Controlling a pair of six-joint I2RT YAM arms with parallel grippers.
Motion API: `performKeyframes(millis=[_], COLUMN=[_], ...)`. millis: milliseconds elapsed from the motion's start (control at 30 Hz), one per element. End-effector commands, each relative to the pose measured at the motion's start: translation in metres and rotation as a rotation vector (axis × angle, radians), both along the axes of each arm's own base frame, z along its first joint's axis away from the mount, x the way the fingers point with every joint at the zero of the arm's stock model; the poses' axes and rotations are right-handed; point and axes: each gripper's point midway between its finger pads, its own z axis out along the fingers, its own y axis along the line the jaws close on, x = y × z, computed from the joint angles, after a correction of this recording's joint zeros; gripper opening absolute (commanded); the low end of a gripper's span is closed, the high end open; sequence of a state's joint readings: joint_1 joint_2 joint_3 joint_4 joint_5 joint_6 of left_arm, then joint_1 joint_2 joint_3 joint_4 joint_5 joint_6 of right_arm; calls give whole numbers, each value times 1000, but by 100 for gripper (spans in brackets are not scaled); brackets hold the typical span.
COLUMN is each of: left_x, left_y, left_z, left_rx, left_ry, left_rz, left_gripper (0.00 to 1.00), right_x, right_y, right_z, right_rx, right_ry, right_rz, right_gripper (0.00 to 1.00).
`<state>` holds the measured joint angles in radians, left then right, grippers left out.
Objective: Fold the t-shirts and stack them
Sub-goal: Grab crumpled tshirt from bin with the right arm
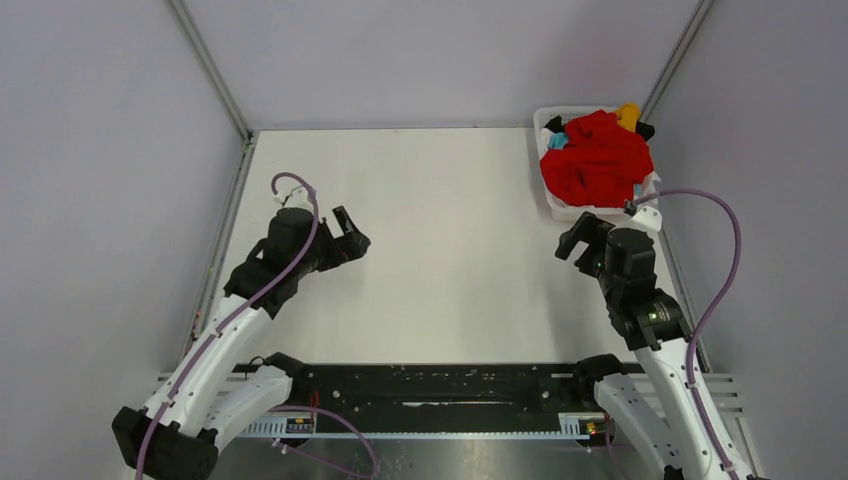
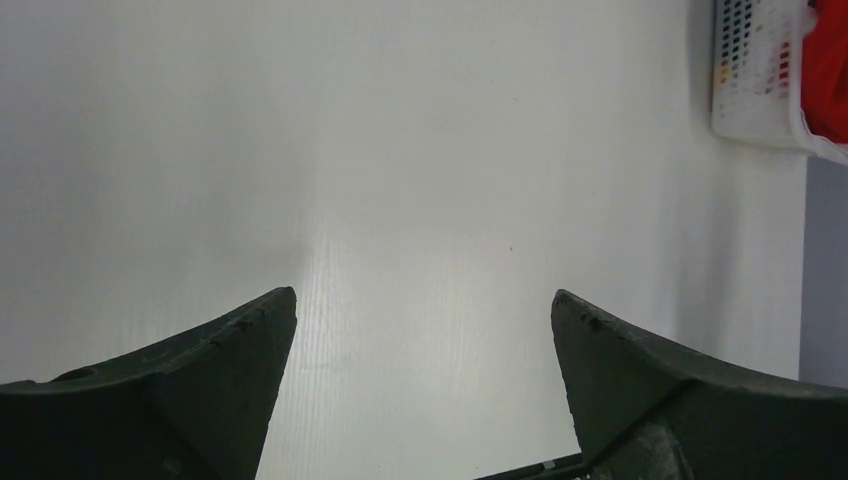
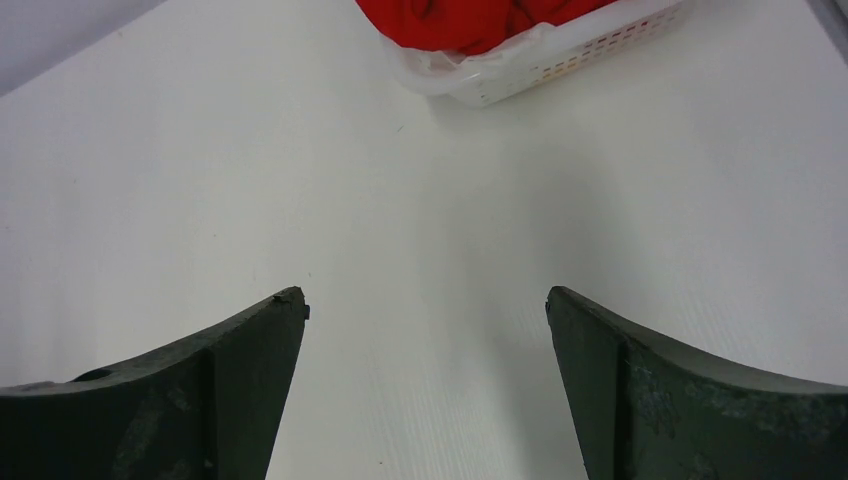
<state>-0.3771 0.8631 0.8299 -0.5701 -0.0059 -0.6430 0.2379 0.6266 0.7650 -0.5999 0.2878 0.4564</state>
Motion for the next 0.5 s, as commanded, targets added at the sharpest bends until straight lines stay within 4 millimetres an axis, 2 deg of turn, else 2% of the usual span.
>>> performKeyframes(millis=[0,100,200,300,467], left_x=[13,11,11,12,10], left_y=[21,24,27,34,38], left_z=[31,32,33,30,29], left_rx=[56,54,56,71,72], left_ry=[-119,-129,-135,-130,-129], left_rz=[104,120,130,172,195], left_gripper=[99,99,99,99,99], right_x=[13,33,55,89,154], right_y=[-2,-12,-27,-33,-56], right_z=[32,48,65,91,103], right_rx=[-34,-102,-181,-219,-250], right_ry=[-81,-132,-99,-87,-29], right_rz=[4,-35,-125,-155,-213], right_gripper=[100,100,99,99,100])
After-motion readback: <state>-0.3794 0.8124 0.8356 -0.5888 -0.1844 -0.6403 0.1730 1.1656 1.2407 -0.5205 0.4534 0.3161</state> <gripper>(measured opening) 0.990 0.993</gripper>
